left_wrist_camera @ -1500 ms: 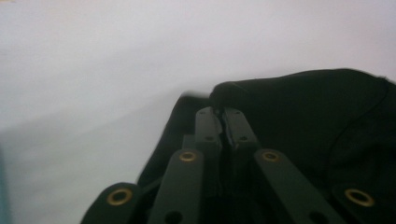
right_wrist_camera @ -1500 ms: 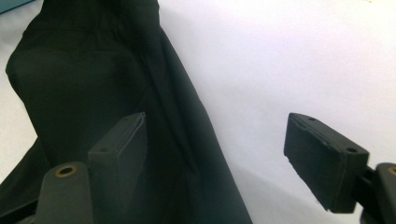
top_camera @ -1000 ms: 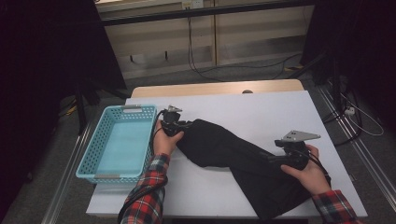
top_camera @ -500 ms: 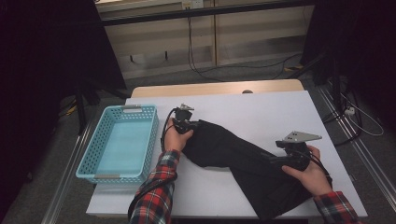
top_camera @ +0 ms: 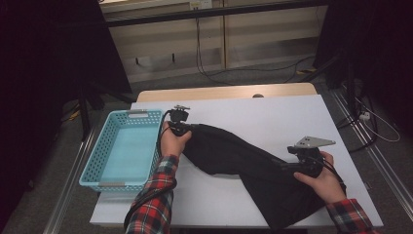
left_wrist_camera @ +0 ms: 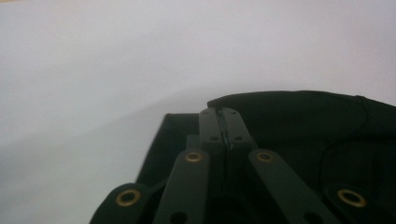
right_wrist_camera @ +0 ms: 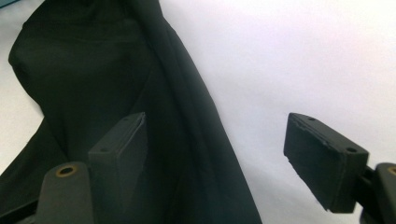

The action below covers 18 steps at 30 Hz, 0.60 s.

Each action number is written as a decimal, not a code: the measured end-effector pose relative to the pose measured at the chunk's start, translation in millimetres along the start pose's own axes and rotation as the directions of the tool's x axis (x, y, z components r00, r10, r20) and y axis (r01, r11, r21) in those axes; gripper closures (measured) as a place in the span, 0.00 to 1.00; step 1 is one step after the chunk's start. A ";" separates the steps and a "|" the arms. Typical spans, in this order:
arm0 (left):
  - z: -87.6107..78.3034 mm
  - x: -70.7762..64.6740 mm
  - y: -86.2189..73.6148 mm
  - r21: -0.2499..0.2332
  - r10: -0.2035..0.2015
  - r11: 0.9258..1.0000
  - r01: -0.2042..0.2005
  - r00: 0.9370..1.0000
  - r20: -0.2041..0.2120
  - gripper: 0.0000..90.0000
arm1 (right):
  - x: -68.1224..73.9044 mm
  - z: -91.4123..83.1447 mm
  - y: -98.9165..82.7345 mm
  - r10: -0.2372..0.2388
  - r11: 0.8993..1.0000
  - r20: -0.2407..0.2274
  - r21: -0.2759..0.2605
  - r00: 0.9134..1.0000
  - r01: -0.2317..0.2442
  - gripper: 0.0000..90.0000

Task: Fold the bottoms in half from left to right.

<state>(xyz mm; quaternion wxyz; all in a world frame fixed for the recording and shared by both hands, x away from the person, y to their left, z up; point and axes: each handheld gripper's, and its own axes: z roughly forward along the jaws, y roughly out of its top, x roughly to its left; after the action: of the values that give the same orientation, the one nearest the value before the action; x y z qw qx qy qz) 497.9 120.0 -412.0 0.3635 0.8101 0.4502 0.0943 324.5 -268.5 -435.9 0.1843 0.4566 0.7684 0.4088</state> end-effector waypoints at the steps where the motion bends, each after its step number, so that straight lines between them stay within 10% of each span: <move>1: -2.8 2.6 0.4 0.009 0.007 1.000 -0.007 1.000 -0.015 0.99 | 0.5 0.0 0.1 -0.003 1.000 -0.002 0.000 1.000 0.003 0.24; 12: 25.4 6.3 -9.3 0.009 0.025 1.000 -0.024 0.999 -0.049 0.97 | -3.4 -12.2 -6.7 0.015 1.000 0.014 0.001 1.000 -0.015 0.24; 18: 25.7 1.9 -11.9 -0.024 0.018 1.000 -0.020 0.997 -0.079 0.61 | -11.1 -27.4 -15.4 0.029 1.000 0.029 -0.004 0.999 -0.029 0.24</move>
<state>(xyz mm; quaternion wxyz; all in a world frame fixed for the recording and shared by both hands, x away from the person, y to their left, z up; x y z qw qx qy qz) 503.4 112.5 -438.8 0.3548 0.8053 0.4554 0.1350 303.7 -294.4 -432.7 0.1903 0.4732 0.7583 0.4061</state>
